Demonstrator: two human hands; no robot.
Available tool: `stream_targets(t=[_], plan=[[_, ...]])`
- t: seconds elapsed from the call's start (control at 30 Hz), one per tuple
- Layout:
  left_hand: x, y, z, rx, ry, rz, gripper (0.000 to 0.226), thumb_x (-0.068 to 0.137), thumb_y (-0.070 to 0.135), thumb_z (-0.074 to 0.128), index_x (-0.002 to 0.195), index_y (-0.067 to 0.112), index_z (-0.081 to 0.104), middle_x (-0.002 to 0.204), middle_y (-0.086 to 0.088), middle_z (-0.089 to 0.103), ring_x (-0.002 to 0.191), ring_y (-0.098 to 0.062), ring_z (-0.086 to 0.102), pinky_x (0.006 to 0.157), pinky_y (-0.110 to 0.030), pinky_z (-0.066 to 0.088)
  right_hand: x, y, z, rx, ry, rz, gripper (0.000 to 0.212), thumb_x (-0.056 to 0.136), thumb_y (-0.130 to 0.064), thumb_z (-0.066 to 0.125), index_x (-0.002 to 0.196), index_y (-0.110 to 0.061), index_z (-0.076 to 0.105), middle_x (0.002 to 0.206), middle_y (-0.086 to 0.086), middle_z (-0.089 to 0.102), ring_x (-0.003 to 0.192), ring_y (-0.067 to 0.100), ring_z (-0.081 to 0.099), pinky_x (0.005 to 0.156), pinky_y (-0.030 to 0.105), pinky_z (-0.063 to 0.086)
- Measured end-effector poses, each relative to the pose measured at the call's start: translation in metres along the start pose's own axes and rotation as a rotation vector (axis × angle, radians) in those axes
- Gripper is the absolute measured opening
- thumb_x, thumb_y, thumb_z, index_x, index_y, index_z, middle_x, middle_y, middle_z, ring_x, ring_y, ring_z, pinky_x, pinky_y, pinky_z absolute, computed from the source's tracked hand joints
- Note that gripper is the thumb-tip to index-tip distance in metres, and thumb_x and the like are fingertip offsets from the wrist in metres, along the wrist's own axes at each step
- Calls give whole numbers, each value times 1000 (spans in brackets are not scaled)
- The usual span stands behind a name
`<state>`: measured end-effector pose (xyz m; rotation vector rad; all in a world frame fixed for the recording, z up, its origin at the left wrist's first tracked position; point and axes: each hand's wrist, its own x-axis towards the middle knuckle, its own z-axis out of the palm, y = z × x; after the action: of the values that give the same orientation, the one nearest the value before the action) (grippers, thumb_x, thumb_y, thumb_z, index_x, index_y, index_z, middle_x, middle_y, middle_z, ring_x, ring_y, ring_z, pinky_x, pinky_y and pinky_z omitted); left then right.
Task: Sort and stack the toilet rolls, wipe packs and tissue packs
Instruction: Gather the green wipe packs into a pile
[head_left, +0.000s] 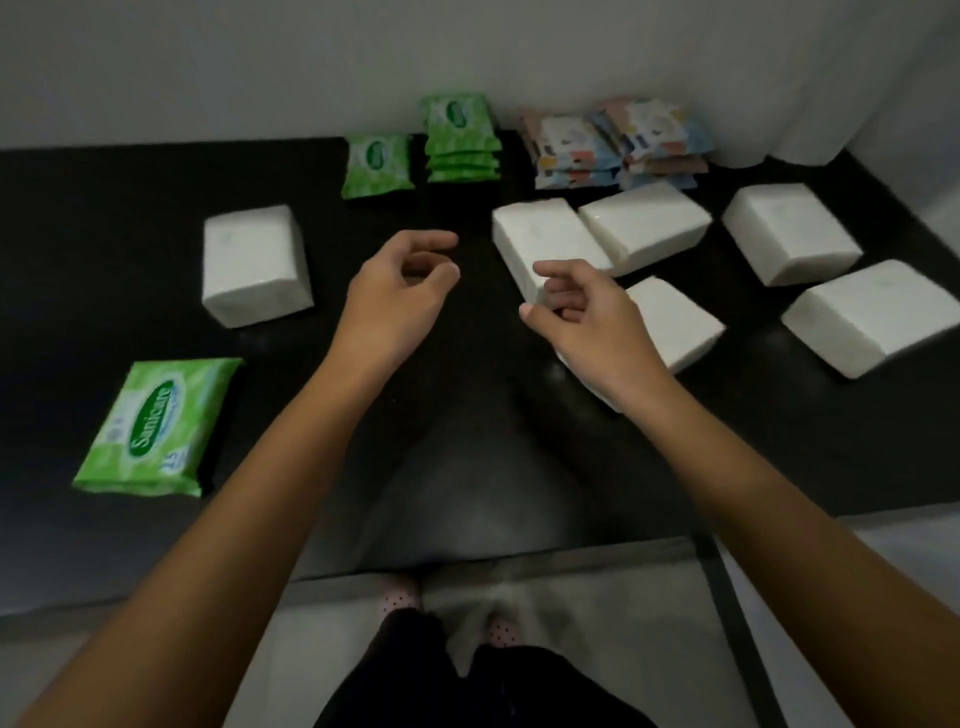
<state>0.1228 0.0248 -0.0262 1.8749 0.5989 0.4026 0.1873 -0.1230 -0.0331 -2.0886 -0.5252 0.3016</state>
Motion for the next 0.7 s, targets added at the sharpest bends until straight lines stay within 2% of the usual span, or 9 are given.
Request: stream_targets(t=[0.1, 0.2, 0.33, 0.37, 0.43, 0.5, 0.6, 0.7], plan=[[-18, -24, -36, 5, 137, -58, 22, 89, 14, 55, 107, 27, 59, 89, 11, 59, 79, -2, 56, 76, -17, 44, -3, -15, 40, -20, -146, -53, 43, 87, -20, 61, 129, -19, 51, 128, 5, 51, 117, 13, 50, 96, 20, 40], [-31, -42, -68, 33, 256, -101, 23, 89, 13, 55, 106, 28, 59, 97, 5, 63, 82, -2, 58, 79, -16, 46, -4, -30, 77, -48, -272, -98, 45, 88, -21, 60, 132, -19, 48, 130, 4, 49, 119, 13, 50, 94, 18, 38], [-43, -59, -109, 122, 422, -166, 27, 89, 14, 54, 115, 20, 61, 97, 6, 60, 80, 1, 55, 64, -1, 42, -3, -51, 122, -83, -415, -133, 51, 89, -24, 59, 136, -20, 42, 135, 3, 45, 126, 14, 45, 100, 23, 37], [-45, -64, -119, 152, 456, -186, 29, 89, 14, 54, 117, 19, 60, 98, 6, 60, 85, -1, 56, 68, -2, 42, -3, -56, 132, -96, -445, -144, 53, 89, -25, 59, 138, -19, 40, 137, 4, 43, 129, 16, 43, 102, 25, 36], [-49, -77, -137, 238, 491, -240, 34, 88, 17, 55, 122, 20, 58, 111, 3, 61, 104, -10, 57, 85, -16, 44, -4, -64, 151, -142, -498, -166, 60, 88, -29, 59, 141, -16, 35, 143, 5, 38, 135, 18, 35, 108, 27, 31], [-51, -92, -153, 343, 483, -316, 43, 88, 22, 55, 131, 19, 52, 128, -4, 55, 120, -18, 51, 96, -29, 40, -7, -68, 167, -209, -562, -175, 68, 88, -35, 58, 145, -11, 28, 149, 7, 29, 140, 21, 26, 113, 29, 24], [-51, -113, -168, 456, 414, -468, 55, 90, 27, 53, 141, 15, 39, 143, -13, 41, 130, -27, 42, 100, -36, 38, -9, -69, 189, -392, -668, -140, 78, 90, -48, 48, 148, -7, 15, 157, 13, 8, 147, 26, 3, 119, 36, 7], [-49, -129, -176, 485, 345, -575, 61, 89, 30, 54, 144, 13, 33, 143, -18, 39, 128, -31, 42, 100, -38, 37, -9, -70, 205, -522, -724, -134, 79, 92, -57, 35, 150, -10, 8, 158, 12, -11, 146, 26, -16, 118, 38, -9]])
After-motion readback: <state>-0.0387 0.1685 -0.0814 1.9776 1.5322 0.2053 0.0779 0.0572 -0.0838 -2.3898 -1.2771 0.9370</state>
